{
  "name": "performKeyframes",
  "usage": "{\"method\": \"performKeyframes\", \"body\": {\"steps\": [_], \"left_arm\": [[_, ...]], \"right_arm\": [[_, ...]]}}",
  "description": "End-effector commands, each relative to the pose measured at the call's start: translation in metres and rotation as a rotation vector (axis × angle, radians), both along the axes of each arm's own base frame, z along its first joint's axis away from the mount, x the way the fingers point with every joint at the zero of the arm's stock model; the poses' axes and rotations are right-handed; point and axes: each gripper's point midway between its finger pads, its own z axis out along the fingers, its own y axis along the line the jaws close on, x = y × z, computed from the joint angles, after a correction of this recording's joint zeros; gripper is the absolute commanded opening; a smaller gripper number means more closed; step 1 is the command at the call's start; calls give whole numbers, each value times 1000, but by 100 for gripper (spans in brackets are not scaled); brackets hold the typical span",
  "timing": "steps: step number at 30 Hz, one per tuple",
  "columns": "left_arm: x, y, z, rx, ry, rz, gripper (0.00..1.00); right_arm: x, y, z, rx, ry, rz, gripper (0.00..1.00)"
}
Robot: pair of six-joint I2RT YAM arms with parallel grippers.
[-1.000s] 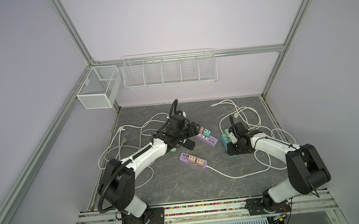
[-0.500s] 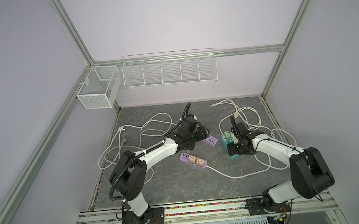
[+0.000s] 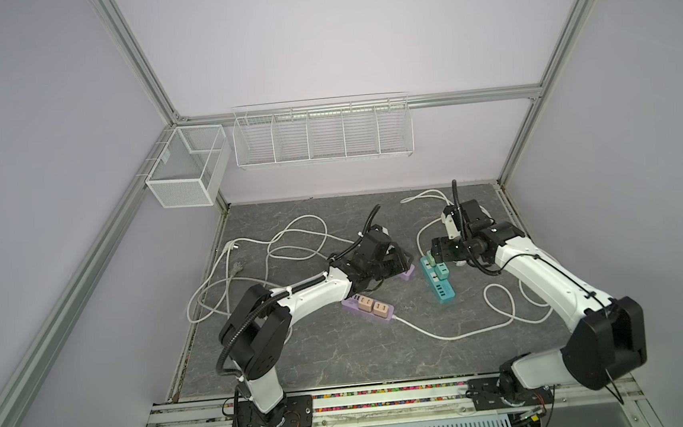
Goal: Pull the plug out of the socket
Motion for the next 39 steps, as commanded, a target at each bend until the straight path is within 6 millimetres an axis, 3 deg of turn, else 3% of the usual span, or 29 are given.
{"method": "performKeyframes", "body": {"steps": [1,8,19,27,39], "left_arm": [[5,-15,-11,-20,60,41,48],[-4,-42,-34,0,139,-1,44],[-7,-58,-57,50,174,-8,40],[-8,-68,-76,70,219,-23,41],[-5,-79,-91,107,239,-33,41]], "right_arm": [[11,-1,-9,-19,26,17,77],[34,6,-33,-30,55,36,69],[50,11,-70,-38,116,47,57],[48,12,-77,-13,128,70,45],[44,8,-85,-29,153,64,35]]}}
